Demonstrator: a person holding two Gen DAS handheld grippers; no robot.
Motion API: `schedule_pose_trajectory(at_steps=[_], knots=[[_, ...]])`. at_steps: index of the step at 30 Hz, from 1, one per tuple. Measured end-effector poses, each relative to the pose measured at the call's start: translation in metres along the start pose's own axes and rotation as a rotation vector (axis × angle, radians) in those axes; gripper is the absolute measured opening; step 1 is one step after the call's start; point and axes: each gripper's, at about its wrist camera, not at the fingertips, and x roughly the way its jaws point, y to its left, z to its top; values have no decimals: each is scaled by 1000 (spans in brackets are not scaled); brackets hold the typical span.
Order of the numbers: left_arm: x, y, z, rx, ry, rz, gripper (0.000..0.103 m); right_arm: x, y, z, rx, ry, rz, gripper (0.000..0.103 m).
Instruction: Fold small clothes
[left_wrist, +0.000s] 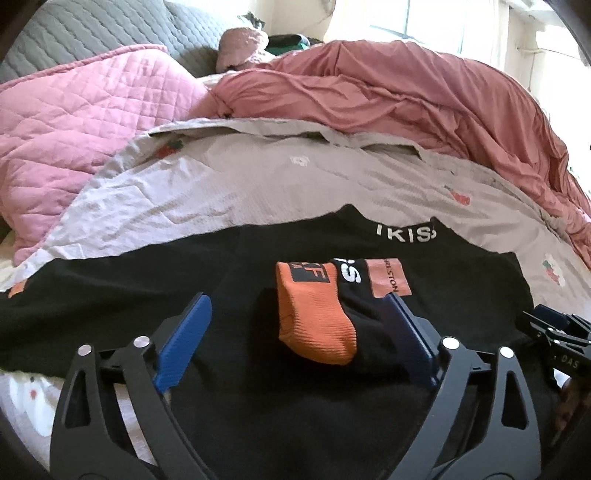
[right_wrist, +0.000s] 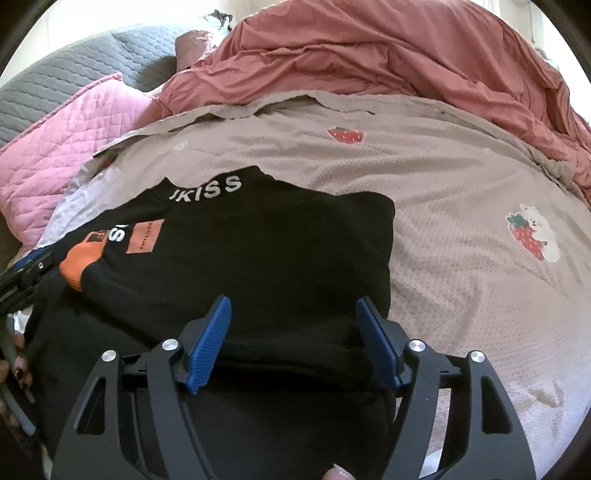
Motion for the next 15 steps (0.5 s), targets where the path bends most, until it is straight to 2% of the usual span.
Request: schedule_pose_trajectory(at_steps=[1,3,12,15], knots=[[-4,2,0,-4,-7,5,89,-2,1,1,-1,-5,0,70],[-9,6,0,-9,-19,16,90,-7,3,2,6,-23,7,89],[-25,18,-4,-27,-42,44,92,-21,20,6,-18,-55,37,89],[-28,21,-5,-33,-45,45,93,-25,24,6,-23,-63,40,92]])
